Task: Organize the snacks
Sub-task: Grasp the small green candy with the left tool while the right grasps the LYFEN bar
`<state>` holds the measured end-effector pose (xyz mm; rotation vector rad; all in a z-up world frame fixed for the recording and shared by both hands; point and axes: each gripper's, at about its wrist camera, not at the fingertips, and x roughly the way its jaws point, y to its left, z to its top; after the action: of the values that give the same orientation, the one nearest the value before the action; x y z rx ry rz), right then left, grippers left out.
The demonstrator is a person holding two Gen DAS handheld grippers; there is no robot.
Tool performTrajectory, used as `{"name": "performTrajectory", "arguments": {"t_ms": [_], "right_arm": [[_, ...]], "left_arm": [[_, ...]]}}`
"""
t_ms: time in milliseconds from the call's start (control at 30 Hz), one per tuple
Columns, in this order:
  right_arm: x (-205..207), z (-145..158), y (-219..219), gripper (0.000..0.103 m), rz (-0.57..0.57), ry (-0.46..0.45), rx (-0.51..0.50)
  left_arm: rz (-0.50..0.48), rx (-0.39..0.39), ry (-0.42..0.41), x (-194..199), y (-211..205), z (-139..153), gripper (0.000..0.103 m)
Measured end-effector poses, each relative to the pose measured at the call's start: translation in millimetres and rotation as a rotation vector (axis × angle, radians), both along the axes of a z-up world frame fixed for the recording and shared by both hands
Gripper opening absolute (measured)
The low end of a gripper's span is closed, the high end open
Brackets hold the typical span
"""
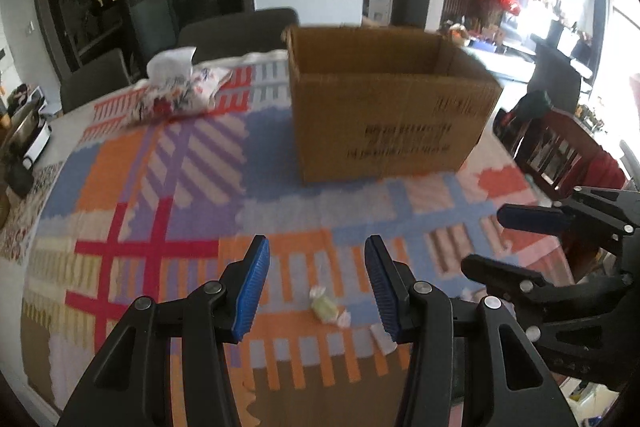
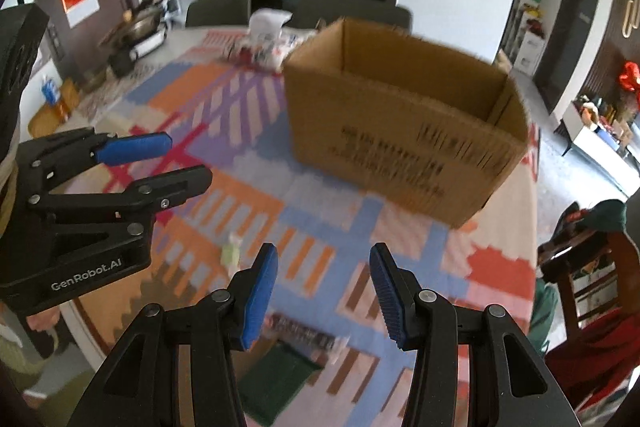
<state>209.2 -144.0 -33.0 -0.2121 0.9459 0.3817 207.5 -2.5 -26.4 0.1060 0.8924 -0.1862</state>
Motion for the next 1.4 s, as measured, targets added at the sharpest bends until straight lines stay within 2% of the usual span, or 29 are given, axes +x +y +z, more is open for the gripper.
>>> {"name": "performTrajectory", "arguments": {"t_ms": [267,567,700,800,1033,1200,1233,1300,1333,1400], "right_arm": [[-19.4,-42.8,19.6,0.049,0.095,0.089,-0.069],[-21.7,-75.0,30.6,0.049,0.174,0.173,-0.103],[-19.7,-85.5,36.7,0.049,0.204,0.180,-0.128],[-14.4,-91.1,38.4,0.049,0.206,0.184,-0.133],[2.0,-104.7,34.1,0.049,0.178,0.199,-0.128],[10.7,-111.5,28.6,0.049,0.144,0.198,-0.107],[11.4,-111.3,27.9,0.048,0.140,0.195,-0.107],[13.3,-110.6,27.5,0.040,0.134,0.188,-0.093],[14.4,-110.1,26.7,0.032,0.126,0.188,-0.084],[17.4,-109.6,24.5,0.028,0.111,0.190,-0.067]], "left_arm": [[0.012,0.048,0.040,-14.6,0.1,-37.2,0.048],[0.003,0.026,0.123,-13.3,1.5,-70.6,0.048],[0.001,0.012,0.151,-8.1,1.3,-81.3,0.048],[0.010,-0.010,0.172,-2.5,3.0,-87.3,0.048],[0.042,0.000,0.196,12.6,3.7,-101.1,0.048],[0.051,-0.003,0.204,21.6,2.1,-106.9,0.043],[0.052,-0.004,0.205,22.8,1.5,-107.7,0.042],[0.056,-0.006,0.210,24.8,-0.2,-109.3,0.036],[0.056,-0.007,0.209,25.6,-0.9,-109.9,0.034],[0.057,-0.006,0.204,26.5,-1.7,-109.9,0.029]]}}
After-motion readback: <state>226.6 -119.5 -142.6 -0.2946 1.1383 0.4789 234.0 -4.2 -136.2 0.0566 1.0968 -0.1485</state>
